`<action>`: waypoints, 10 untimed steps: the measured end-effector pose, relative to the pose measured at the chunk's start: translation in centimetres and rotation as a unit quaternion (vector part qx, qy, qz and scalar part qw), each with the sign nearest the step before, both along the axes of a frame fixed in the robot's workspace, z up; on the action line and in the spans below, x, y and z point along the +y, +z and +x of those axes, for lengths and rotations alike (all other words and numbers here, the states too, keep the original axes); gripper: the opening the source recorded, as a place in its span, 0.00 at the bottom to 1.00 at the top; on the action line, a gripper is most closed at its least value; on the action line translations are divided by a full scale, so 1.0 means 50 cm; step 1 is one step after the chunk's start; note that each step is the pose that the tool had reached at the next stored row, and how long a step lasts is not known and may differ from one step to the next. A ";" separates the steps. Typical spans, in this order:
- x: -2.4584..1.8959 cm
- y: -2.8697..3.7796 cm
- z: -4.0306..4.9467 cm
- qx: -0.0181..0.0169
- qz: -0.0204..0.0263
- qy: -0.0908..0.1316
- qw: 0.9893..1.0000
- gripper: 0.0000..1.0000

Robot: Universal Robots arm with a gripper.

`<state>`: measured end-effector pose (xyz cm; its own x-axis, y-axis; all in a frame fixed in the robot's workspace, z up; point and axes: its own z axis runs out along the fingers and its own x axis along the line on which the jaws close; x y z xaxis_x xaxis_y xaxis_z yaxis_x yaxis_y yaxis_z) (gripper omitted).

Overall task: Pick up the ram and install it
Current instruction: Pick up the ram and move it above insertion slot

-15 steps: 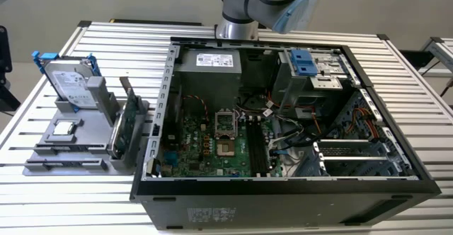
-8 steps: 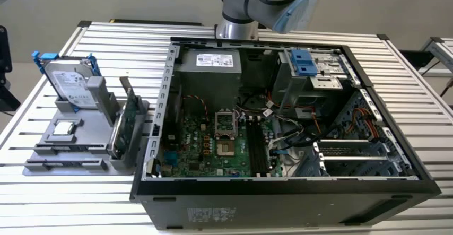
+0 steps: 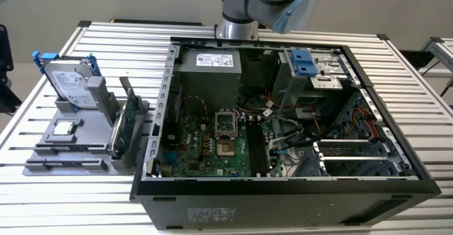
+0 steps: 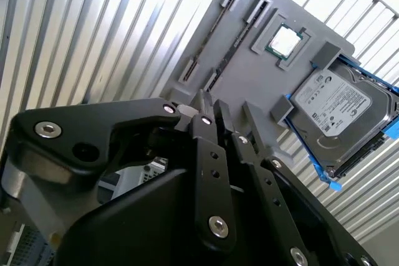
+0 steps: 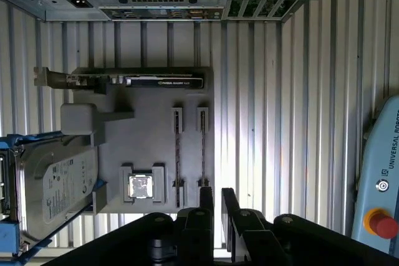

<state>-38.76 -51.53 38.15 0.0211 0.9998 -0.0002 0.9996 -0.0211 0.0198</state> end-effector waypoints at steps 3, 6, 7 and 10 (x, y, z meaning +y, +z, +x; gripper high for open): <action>0.0000 0.000 0.000 0.000 0.000 0.000 1.000 1.00; 0.0000 0.000 0.000 0.000 0.000 0.000 1.000 1.00; 0.0000 0.000 0.000 0.000 0.000 0.000 1.000 1.00; 0.0000 -0.002 0.000 0.000 0.000 0.000 1.000 1.00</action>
<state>-38.76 -51.53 38.05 0.0211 0.9998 -0.0001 0.9996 -0.0211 0.0198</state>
